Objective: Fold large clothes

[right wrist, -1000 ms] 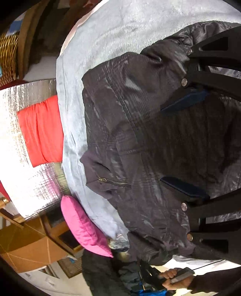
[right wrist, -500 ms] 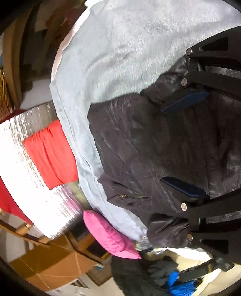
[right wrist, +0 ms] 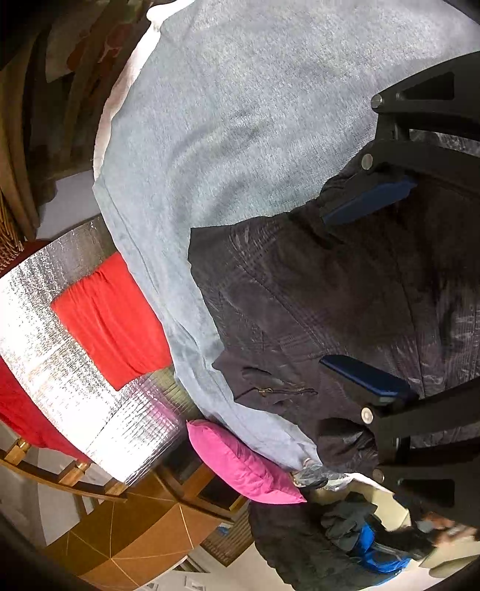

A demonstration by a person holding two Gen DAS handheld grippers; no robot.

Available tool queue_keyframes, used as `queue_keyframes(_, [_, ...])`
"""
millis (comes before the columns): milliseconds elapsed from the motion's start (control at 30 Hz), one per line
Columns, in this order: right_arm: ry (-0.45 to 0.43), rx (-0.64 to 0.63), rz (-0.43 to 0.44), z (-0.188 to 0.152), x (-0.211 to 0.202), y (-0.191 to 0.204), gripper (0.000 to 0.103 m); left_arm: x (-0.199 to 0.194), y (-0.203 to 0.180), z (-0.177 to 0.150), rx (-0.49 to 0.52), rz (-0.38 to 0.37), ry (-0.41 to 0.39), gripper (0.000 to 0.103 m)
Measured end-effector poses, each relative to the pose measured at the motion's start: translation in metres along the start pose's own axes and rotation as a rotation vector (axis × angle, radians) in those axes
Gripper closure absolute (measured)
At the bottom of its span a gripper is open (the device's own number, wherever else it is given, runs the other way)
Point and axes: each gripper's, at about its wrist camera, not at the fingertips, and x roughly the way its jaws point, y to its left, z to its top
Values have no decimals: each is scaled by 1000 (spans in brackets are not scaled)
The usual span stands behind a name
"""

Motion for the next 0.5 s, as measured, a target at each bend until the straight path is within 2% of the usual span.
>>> queue_keyframes(100, [4, 6, -3, 1, 3, -2, 26, 34, 14, 1, -92, -13, 74, 10])
queue_keyframes(167, [2, 5, -4, 2, 4, -3, 26, 42, 12, -3, -114, -4, 52, 15])
queue_keyframes(233, [3, -1, -6, 3, 5, -1, 26, 48, 15, -2, -130, -4, 45, 47])
queue_keyframes(267, [2, -6, -8, 3, 6, 0, 26, 50, 14, -1, -129, 11, 32, 57])
queue_keyframes(300, [-1, -12, -11, 3, 6, 1, 26, 50, 11, 2, -110, 24, 20, 77])
queue_keyframes(333, [-6, -16, -13, 3, 6, 1, 26, 51, 7, 2, -89, 28, 12, 83])
queue_keyframes(433, [-38, -13, -21, 6, 0, 0, 26, 33, -32, 0, 67, 52, -58, 90])
queue_keyframes(500, [-52, 2, -19, 9, -4, -4, 26, 22, -65, -4, 170, 51, -82, 91])
